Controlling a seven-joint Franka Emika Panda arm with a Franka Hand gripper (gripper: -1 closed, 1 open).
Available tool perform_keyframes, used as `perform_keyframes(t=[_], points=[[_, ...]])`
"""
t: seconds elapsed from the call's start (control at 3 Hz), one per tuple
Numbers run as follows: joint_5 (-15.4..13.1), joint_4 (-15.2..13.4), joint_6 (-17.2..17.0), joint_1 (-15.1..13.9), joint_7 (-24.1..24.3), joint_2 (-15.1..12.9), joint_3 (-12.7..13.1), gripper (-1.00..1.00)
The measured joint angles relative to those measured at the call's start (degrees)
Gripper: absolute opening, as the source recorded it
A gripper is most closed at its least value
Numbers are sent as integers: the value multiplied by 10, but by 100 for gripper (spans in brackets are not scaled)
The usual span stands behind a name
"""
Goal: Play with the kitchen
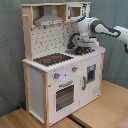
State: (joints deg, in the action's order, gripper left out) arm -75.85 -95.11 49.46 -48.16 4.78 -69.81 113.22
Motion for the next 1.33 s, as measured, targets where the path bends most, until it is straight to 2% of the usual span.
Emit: perform_keyframes(t=[0.33,0.67,1.0,1.33], points=[[0,0,1,0,1,0,-1,-100],[0,0,9,2,8,0,1,-100],[0,0,10,2,9,1,2,100],[0,0,21,10,31,1,28,100]])
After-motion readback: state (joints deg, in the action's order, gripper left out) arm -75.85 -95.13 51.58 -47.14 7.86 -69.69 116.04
